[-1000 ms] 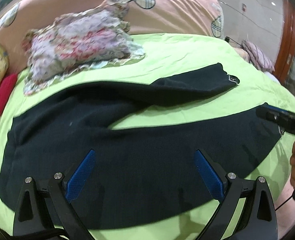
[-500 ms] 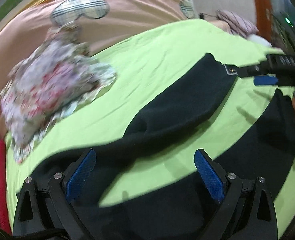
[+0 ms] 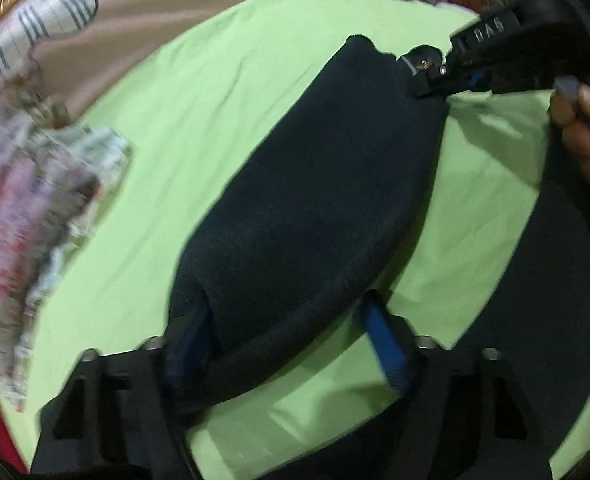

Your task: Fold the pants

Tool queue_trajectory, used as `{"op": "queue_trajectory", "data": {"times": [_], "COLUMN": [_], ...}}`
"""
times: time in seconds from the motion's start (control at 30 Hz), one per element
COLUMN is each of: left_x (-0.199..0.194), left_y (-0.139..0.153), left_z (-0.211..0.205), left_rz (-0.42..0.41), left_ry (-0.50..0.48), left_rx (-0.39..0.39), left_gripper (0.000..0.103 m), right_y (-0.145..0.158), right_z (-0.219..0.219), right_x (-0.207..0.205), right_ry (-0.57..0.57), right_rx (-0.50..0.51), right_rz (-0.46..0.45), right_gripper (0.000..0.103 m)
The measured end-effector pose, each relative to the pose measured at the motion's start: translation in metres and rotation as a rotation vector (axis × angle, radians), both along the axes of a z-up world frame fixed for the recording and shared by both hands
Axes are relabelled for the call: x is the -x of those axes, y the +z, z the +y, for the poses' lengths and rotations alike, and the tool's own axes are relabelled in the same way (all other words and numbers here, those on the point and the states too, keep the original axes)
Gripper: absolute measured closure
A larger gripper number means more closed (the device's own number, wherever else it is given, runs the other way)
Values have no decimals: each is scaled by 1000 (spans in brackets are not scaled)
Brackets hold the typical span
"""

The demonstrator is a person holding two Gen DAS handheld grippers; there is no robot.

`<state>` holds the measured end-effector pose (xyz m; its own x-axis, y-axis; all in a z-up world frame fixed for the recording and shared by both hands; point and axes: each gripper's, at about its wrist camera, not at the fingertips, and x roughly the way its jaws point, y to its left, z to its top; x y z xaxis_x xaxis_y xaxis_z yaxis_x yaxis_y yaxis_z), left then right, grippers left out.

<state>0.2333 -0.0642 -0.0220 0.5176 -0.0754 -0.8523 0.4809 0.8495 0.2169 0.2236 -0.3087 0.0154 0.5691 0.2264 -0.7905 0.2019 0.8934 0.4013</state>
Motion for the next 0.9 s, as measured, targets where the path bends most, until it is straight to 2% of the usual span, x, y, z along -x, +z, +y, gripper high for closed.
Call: {"op": "queue_trajectory", "data": {"times": [0.03, 0.1, 0.2, 0.33, 0.47, 0.77, 0.9], "left_x": [-2, -5, -5, 12, 38, 106, 118], "left_y": [2, 4, 13, 37, 50, 61, 62], "left_z": [3, 8, 19, 19, 7, -29, -33], "left_rz": [16, 29, 54, 29, 8, -6, -7], "left_ry": [19, 52, 87, 86, 67, 14, 7], "left_rx": [17, 23, 83, 126, 136, 150, 162], "left_gripper": [52, 75, 88, 90, 90, 90, 90], "right_y": [1, 4, 13, 29, 49, 72, 72], "right_z": [0, 0, 2, 4, 6, -7, -11], "right_x": [1, 6, 16, 38, 64, 122, 142], "right_ry": [0, -4, -4, 4, 11, 9, 9], "right_rx": [-7, -1, -17, -38, -39, -32, -26], "right_rz": [-9, -31, -59, -88, -121, -144, -140], "right_gripper": [95, 96, 96, 96, 96, 96, 96]}}
